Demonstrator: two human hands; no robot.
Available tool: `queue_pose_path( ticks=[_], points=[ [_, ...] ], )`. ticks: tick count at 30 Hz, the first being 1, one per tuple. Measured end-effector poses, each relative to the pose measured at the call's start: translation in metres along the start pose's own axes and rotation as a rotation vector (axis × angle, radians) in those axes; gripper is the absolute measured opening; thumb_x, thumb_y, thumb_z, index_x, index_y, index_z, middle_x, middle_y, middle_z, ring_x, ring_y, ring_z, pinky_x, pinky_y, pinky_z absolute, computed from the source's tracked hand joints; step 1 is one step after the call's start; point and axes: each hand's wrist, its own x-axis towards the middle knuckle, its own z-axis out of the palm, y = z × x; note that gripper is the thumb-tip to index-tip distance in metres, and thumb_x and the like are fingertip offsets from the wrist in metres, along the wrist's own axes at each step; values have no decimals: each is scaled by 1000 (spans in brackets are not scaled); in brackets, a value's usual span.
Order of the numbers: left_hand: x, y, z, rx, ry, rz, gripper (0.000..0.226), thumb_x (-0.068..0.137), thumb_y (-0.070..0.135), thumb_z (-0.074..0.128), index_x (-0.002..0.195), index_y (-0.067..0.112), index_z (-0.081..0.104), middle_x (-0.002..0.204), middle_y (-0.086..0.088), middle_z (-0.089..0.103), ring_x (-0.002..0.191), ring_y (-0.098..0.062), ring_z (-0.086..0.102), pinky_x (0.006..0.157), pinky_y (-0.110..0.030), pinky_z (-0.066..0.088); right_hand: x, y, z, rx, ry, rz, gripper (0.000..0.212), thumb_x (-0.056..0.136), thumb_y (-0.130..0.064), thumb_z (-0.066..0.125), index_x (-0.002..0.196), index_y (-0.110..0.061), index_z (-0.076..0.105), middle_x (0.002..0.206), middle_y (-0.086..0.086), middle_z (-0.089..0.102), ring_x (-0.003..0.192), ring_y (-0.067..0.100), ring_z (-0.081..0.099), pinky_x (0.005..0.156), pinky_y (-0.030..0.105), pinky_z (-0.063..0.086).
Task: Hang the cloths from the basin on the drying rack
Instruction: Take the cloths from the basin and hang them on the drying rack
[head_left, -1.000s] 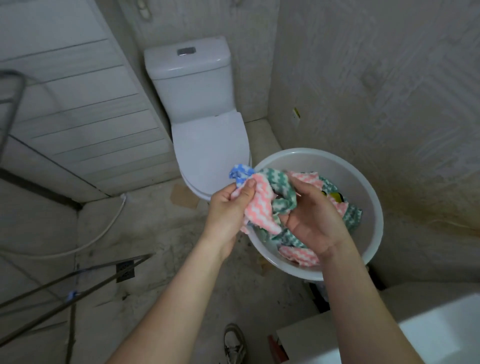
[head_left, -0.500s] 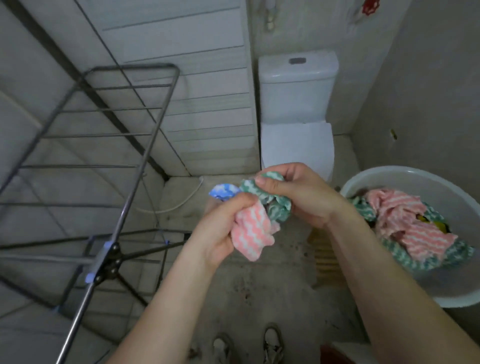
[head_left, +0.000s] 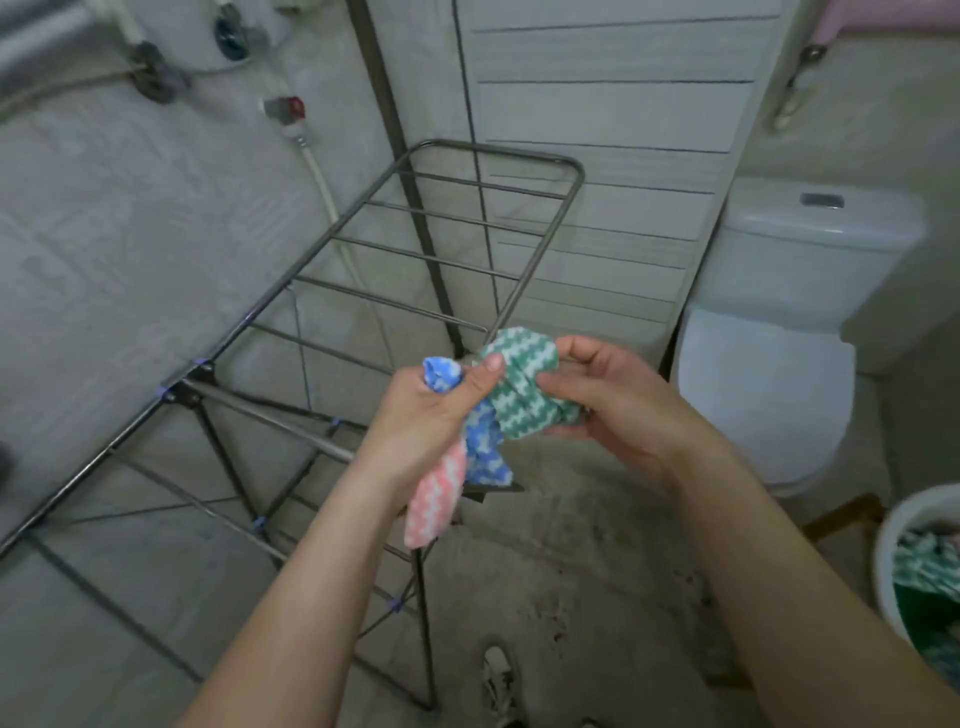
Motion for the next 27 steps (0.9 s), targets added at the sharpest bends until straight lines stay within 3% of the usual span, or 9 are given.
queue_pose_path(
  ticks=[4, 9, 13, 16, 17, 19, 21, 24, 27],
  points=[
    [8, 8, -40, 36, 169, 46, 13, 80, 12, 75, 70, 4, 70, 78, -16, 72, 72, -17, 64, 77, -40, 56, 27, -8, 38, -235, 4, -51, 12, 88, -4, 62, 99, -9, 61, 87, -2, 75, 81, 13, 72, 72, 31, 58],
    [16, 18, -85, 20, 244, 36, 14, 79, 15, 74, 66, 14, 72, 77, -14, 72, 73, -23, 67, 80, -44, 56, 55, -8, 73, -342, -25, -55, 9, 90, -13, 62, 99, -13, 60, 100, 5, 70, 87, 19, 72, 74, 37, 60],
    [20, 25, -120, 74, 295, 153, 18, 79, 13, 73, 63, 18, 66, 68, 12, 70, 66, -3, 66, 65, -16, 54, 82, -11, 85, -603, -47, -26, 11, 91, -18, 61, 86, -26, 54, 96, 0, 64, 87, 15, 66, 73, 38, 60],
    [20, 28, -142, 246, 198, 205, 19, 80, 12, 73, 67, 2, 65, 71, 4, 64, 64, -4, 58, 61, -8, 45, 103, -10, 95, -803, 3, -68, 18, 88, -21, 63, 83, -33, 51, 93, -9, 60, 96, 17, 60, 86, 45, 54],
    [21, 27, -146, 283, 155, 210, 22, 81, 14, 72, 71, -3, 64, 69, -5, 62, 63, -7, 55, 60, -13, 45, 106, -10, 95, -814, -28, -56, 17, 88, -24, 64, 94, -33, 52, 105, -10, 59, 107, 15, 56, 91, 42, 50],
    [23, 26, -157, 327, 95, 200, 31, 80, 20, 73, 77, -8, 61, 69, -15, 55, 65, -12, 50, 62, -22, 41, 113, -16, 101, -846, -159, -66, 44, 85, -25, 67, 122, -35, 44, 129, -14, 47, 127, 7, 41, 101, 34, 39],
    [24, 28, -163, 384, 20, 179, 33, 81, 22, 73, 79, -9, 62, 68, -18, 55, 65, -13, 47, 59, -23, 37, 118, -26, 111, -701, -388, -86, 64, 82, -14, 71, 130, -42, 39, 141, -21, 41, 134, -2, 34, 106, 32, 36],
    [28, 28, -176, 515, -41, 158, 22, 83, 22, 71, 85, 1, 72, 81, -22, 68, 67, -14, 58, 62, -29, 48, 134, -25, 133, -512, -715, 21, 62, 81, 8, 66, 128, -28, 49, 131, -3, 60, 122, 7, 54, 98, 33, 48],
    [26, 32, -186, 587, -83, 152, 36, 81, 37, 71, 85, 1, 71, 82, -16, 70, 71, -16, 62, 68, -36, 51, 145, -22, 151, -661, -800, -17, 42, 82, 7, 66, 119, -12, 61, 119, 10, 67, 112, 22, 63, 96, 36, 51]
  ],
)
